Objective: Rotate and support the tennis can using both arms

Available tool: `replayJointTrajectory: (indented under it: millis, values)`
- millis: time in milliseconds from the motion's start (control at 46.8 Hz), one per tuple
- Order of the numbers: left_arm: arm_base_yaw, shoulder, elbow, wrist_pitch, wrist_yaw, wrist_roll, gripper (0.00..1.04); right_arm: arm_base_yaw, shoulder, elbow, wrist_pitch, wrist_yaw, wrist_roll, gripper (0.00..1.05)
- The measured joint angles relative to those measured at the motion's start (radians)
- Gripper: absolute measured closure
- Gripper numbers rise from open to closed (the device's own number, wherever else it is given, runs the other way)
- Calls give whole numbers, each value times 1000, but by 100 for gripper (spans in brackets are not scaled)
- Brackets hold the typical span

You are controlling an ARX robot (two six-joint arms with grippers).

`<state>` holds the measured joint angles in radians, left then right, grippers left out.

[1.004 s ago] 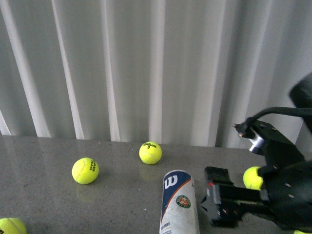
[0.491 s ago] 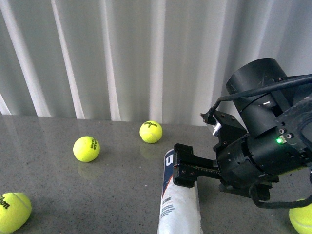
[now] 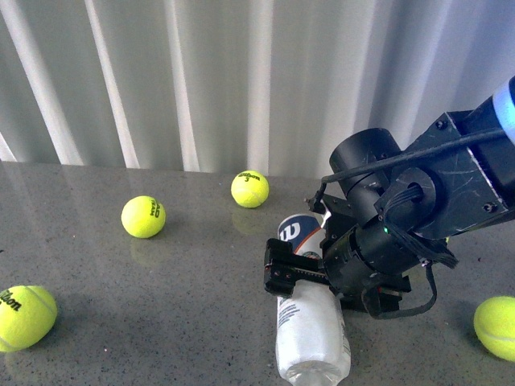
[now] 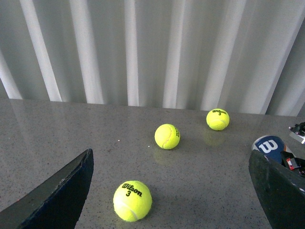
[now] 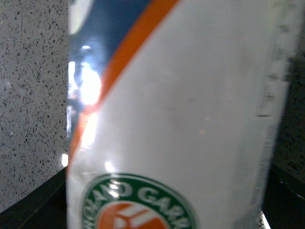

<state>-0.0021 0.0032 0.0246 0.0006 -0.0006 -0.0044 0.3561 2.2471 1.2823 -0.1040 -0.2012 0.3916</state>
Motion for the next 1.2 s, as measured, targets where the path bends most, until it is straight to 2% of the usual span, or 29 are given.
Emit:
replayJointTrajectory:
  millis: [43, 128, 214, 321, 427, 534, 641, 791, 983, 1197]
  values:
    - [0, 0, 0, 0, 0, 0, 7, 0, 0, 4, 0, 3, -10, 7]
    - [0, 0, 0, 0, 0, 0, 7, 0, 1, 8, 8, 23, -74, 20]
    - [0, 0, 0, 0, 0, 0, 7, 0, -13, -13, 41, 36, -215, 34]
    - [0, 0, 0, 0, 0, 0, 7, -1, -79, -55, 48, -11, -518, 50]
    - [0, 0, 0, 0, 0, 0, 7, -1, -139, -70, 48, -24, -739, 60]
    - [0, 0, 0, 0, 0, 0, 7, 0, -213, -106, 90, -87, -1118, 70]
    - [0, 0, 0, 0, 0, 0, 7, -2, -223, -114, 35, -124, -1468, 76]
    - [0, 0, 0, 0, 0, 0, 7, -8, -161, -91, -8, -134, -1751, 80]
    - [0, 0, 0, 0, 0, 0, 7, -8, -60, -13, -50, -130, -1843, 81]
    - [0, 0, 0, 0, 0, 0, 7, -4, 7, 43, -18, -127, -1876, 82]
